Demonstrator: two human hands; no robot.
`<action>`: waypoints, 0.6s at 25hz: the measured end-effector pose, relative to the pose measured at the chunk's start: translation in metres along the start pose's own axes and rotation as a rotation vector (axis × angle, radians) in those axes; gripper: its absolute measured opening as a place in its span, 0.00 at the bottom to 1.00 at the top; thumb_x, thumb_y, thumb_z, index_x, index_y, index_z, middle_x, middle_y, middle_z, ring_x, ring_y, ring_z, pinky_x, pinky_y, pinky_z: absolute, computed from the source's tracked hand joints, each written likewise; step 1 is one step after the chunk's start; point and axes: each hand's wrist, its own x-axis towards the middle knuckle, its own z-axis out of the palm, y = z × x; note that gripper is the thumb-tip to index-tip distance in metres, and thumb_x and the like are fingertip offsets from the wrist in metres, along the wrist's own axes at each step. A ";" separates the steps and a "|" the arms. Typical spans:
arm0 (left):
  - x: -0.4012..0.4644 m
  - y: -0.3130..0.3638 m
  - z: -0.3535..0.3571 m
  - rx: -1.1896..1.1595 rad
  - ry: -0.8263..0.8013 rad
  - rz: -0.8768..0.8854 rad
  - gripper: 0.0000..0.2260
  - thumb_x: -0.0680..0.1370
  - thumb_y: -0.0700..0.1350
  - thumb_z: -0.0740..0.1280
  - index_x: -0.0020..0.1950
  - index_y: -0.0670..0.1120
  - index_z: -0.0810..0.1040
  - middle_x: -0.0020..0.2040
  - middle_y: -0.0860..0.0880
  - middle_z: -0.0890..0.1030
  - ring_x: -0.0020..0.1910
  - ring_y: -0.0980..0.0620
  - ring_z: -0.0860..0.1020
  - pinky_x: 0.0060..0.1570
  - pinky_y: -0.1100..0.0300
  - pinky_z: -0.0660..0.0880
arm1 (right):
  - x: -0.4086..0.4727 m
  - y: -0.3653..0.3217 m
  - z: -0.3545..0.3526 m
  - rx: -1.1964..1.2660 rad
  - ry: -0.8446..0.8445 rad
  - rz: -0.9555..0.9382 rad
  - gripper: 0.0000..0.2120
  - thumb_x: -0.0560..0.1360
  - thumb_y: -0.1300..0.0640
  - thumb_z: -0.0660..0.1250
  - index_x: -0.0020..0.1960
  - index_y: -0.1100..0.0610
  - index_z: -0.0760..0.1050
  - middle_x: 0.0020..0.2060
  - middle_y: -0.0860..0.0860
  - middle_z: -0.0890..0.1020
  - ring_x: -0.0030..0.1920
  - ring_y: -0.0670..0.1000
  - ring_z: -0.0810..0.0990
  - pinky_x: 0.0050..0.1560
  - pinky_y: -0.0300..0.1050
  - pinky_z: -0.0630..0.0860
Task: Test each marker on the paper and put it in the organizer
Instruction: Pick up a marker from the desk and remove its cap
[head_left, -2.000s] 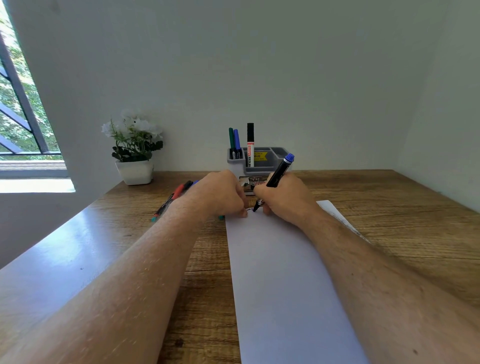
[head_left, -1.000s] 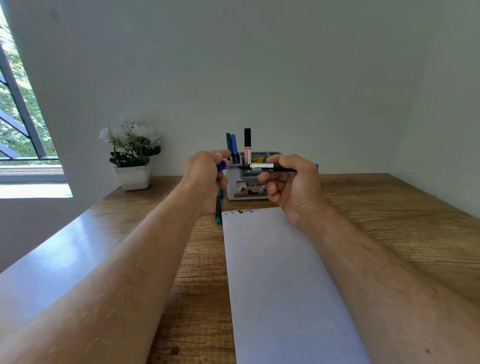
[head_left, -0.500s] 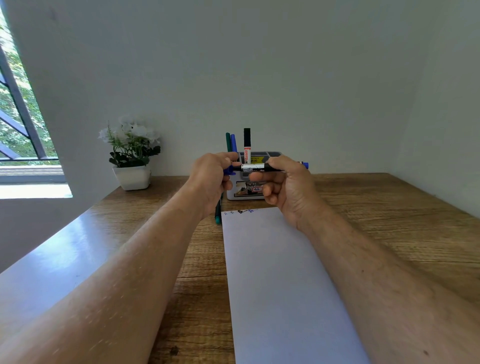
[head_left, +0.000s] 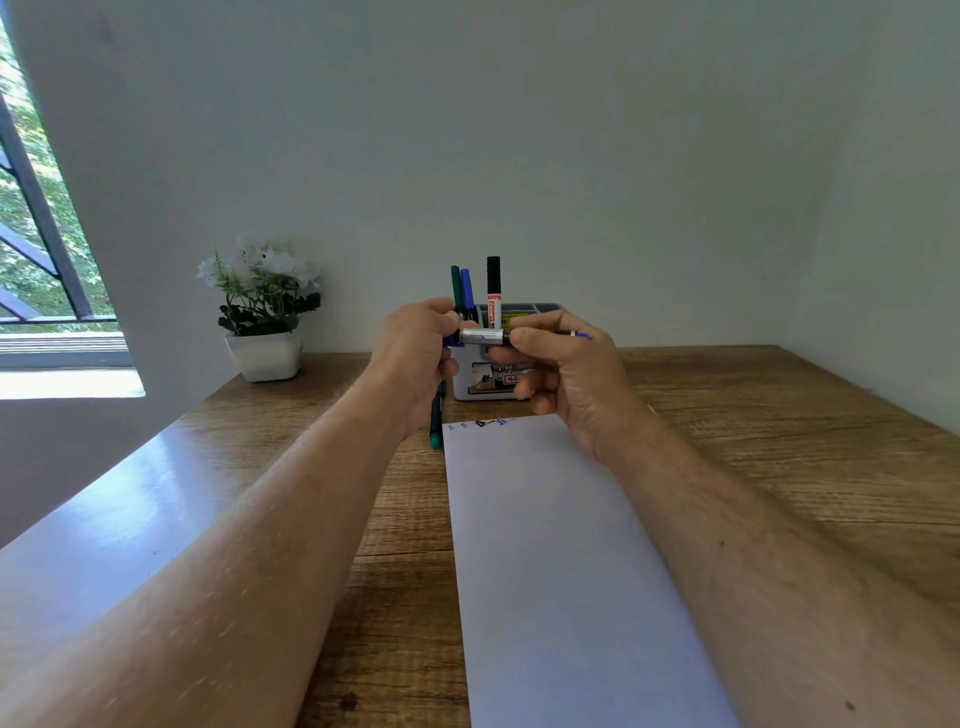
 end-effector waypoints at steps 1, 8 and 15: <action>0.001 0.000 -0.002 -0.042 0.031 0.008 0.05 0.80 0.37 0.63 0.50 0.45 0.77 0.48 0.43 0.83 0.30 0.57 0.71 0.29 0.64 0.71 | -0.001 0.001 0.000 -0.063 -0.005 -0.035 0.05 0.72 0.58 0.73 0.48 0.53 0.81 0.42 0.55 0.87 0.25 0.50 0.78 0.23 0.38 0.70; 0.013 -0.001 -0.013 -0.198 0.086 0.038 0.12 0.77 0.44 0.71 0.58 0.42 0.76 0.44 0.47 0.87 0.28 0.61 0.75 0.31 0.64 0.75 | -0.004 0.012 0.008 -0.756 0.041 -0.416 0.07 0.73 0.55 0.73 0.48 0.47 0.77 0.40 0.41 0.82 0.40 0.36 0.80 0.34 0.28 0.75; 0.013 -0.005 -0.013 -0.143 0.092 0.072 0.06 0.77 0.46 0.71 0.49 0.44 0.80 0.40 0.47 0.83 0.33 0.56 0.77 0.34 0.63 0.78 | -0.006 0.011 0.009 -0.825 0.033 -0.575 0.05 0.74 0.55 0.69 0.45 0.49 0.73 0.35 0.44 0.80 0.34 0.44 0.80 0.31 0.36 0.78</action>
